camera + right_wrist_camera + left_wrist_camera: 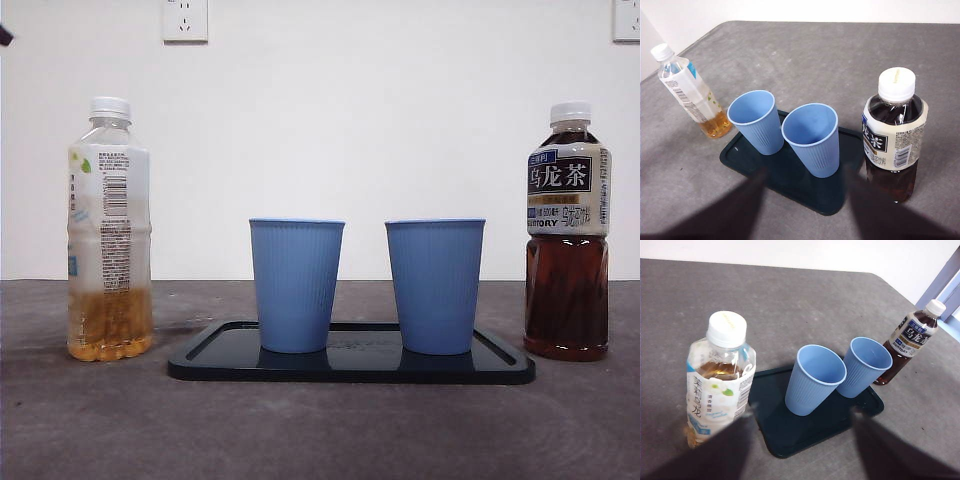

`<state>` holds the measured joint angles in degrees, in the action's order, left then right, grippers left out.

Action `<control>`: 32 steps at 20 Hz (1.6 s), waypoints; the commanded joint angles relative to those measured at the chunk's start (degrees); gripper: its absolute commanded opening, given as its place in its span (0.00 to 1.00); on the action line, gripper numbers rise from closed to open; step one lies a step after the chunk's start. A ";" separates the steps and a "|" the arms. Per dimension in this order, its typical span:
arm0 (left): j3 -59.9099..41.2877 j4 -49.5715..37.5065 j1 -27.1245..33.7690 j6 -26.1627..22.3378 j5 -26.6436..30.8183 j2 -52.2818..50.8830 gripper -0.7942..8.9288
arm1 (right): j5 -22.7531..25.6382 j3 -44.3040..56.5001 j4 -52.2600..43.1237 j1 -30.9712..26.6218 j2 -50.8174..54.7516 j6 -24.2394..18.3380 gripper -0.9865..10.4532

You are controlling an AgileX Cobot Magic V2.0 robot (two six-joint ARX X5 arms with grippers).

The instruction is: Pour the drink into the cup

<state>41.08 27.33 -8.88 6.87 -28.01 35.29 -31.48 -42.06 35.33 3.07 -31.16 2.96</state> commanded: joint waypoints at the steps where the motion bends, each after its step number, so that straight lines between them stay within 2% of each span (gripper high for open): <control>1: 0.90 -0.37 -0.20 -0.87 -0.33 0.28 0.55 | 0.00 -0.70 -0.50 0.20 -0.24 0.07 0.52; 5: 0.90 -0.35 -0.20 -0.87 -0.33 0.33 0.57 | 0.00 -0.70 -0.48 0.20 -0.24 0.57 0.56; 10: 0.90 -0.26 -0.20 -0.85 -0.33 0.63 0.57 | 0.15 -0.59 -0.50 0.20 -0.61 2.58 0.57; 14: 0.90 0.02 -0.22 -0.57 -0.33 1.05 0.57 | 2.08 1.70 -3.32 0.37 -1.64 5.29 0.57; 20: 0.90 0.00 -0.26 0.00 -0.33 1.51 0.56 | 10.01 12.52 -18.14 3.43 -3.28 10.88 0.57; 25: 0.90 -0.28 -0.26 0.00 -0.33 1.51 0.56 | 17.77 21.97 -39.58 7.58 -7.34 15.21 0.57; 29: 0.90 -0.35 -0.26 -0.04 -0.33 1.51 0.56 | 22.82 25.22 -49.66 9.22 -13.79 12.74 0.57; 32: 0.90 -0.35 -0.31 -0.17 -0.33 1.51 0.56 | 23.04 25.24 -57.72 9.18 -22.14 9.66 0.57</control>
<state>41.08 27.64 -8.95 6.92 -28.03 36.47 -8.64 -16.69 -21.45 12.05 -52.38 14.24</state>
